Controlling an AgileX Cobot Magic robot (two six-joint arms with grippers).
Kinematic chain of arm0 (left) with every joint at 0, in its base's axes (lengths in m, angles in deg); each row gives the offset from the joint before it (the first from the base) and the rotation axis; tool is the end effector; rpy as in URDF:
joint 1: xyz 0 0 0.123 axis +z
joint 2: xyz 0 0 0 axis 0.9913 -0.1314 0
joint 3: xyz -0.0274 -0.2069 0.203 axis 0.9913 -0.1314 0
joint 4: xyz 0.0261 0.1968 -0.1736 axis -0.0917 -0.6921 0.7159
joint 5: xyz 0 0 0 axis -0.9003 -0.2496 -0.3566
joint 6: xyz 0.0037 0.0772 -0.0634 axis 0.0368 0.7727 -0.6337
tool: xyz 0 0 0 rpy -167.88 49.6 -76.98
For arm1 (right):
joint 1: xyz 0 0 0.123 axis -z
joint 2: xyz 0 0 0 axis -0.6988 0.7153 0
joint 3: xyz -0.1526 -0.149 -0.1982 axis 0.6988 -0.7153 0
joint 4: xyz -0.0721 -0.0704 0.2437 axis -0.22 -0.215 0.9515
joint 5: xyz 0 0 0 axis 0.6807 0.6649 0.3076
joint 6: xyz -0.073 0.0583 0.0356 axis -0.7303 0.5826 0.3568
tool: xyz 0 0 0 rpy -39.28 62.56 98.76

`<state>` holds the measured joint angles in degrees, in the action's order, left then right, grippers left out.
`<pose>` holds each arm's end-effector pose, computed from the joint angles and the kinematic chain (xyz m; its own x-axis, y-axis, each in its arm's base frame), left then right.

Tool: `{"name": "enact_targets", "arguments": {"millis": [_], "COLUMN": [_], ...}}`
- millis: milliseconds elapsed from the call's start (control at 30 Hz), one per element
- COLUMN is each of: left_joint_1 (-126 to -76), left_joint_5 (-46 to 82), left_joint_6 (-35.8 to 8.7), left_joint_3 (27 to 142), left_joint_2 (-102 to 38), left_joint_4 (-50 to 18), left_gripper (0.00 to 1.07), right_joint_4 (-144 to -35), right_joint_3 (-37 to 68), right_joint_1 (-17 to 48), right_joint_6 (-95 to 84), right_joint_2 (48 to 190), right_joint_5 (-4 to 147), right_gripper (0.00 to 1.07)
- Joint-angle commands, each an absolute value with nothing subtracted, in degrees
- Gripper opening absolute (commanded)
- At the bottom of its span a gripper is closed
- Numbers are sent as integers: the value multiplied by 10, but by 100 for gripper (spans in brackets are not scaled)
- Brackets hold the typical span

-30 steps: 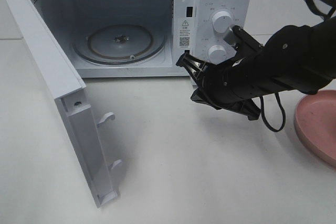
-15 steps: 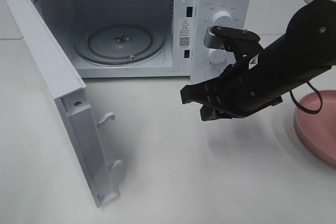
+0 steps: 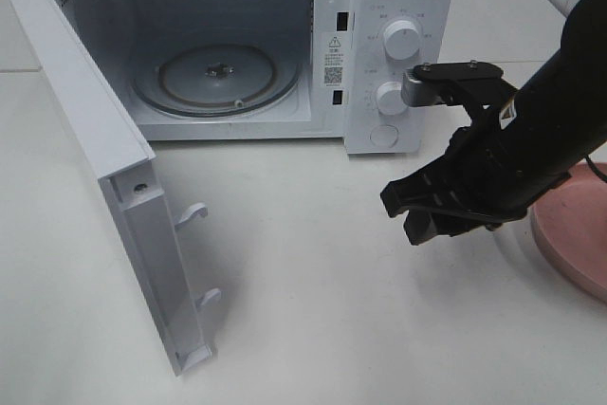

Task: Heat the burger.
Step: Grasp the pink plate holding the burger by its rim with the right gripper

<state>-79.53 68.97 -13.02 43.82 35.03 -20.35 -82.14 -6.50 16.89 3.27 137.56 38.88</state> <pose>0.0091 -0.0154 0.2840 -0.4718 -0.0356 -0.8810 0.0837 0.9929 -0.0849 0.2546 0.1397 0.1846 -0.8832 -0.2407 -0.4026 -0.3197 0.9370 0.1410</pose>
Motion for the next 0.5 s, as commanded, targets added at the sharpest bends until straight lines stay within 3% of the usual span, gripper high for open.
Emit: {"name": "enact_targets", "arguments": {"millis": [33,167,500], "left_joint_1": [-797,-797,-797], "left_joint_5": [686,686,686], "left_joint_6": [-129,-129,-129], "left_joint_3": [436,436,436], "left_joint_2": [354,354,354], "left_joint_4": [-199,-199,-199], "left_gripper": [98,98,98], "right_joint_4": [-860,-882,-925], "right_joint_3": [-67,-67,-67], "right_joint_1": [192,217,286], "right_joint_6": [22,6,1], "right_joint_2": [1372,1372,1372], "right_joint_5": [349,333,319], "right_gripper": [85,102,97]}}
